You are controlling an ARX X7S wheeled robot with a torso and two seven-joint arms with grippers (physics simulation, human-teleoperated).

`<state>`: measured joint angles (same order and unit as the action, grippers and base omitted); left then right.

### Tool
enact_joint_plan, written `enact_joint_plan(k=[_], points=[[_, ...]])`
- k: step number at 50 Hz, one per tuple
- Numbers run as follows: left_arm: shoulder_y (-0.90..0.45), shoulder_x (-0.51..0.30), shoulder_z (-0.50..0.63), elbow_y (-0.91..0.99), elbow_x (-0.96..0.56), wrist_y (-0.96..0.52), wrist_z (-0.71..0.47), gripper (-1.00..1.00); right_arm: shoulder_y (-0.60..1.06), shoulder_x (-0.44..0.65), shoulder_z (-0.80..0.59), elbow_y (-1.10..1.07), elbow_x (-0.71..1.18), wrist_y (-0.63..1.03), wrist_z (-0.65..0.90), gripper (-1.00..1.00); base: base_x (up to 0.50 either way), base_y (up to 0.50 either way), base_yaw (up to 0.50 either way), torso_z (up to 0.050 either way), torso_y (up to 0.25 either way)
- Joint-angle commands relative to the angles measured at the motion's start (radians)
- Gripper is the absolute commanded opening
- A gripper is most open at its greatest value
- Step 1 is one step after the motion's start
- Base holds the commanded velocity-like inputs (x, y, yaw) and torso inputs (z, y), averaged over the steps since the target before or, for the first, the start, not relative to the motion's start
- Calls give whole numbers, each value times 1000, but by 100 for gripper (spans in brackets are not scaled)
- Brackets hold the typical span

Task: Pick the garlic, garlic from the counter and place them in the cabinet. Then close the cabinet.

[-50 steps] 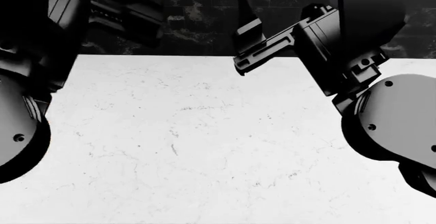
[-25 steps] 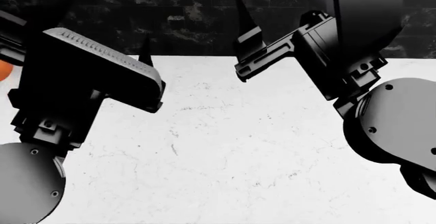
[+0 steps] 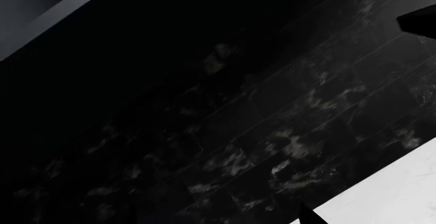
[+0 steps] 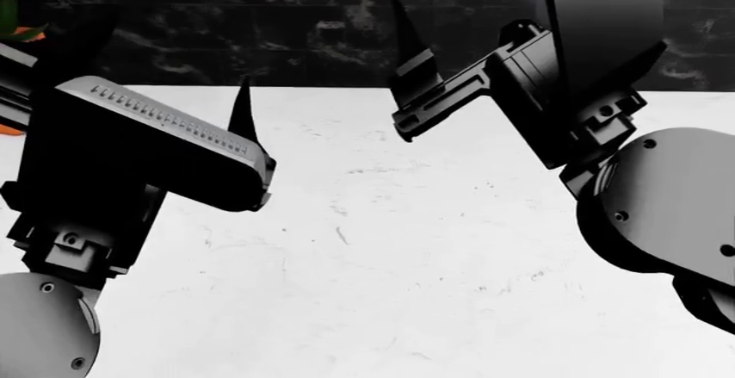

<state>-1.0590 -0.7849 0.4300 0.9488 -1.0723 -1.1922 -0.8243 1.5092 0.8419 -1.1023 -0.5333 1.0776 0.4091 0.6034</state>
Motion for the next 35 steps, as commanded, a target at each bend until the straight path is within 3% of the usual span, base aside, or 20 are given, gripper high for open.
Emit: enact_joint_plan(k=[1, 26, 35], points=[[-1, 1, 7, -3, -10, 7, -5, 100, 13, -6, -3, -1, 7, 20, -5, 100, -5, 207, 0, 0, 0], [25, -15, 29, -10, 14, 39, -2, 100, 11, -10, 0, -5, 4, 26, 1, 100, -6, 234, 0, 0, 0], [23, -19, 30, -10, 7, 42, -6, 100, 13, -10, 4, -4, 8, 26, 2, 100, -11, 16, 0, 0, 0]])
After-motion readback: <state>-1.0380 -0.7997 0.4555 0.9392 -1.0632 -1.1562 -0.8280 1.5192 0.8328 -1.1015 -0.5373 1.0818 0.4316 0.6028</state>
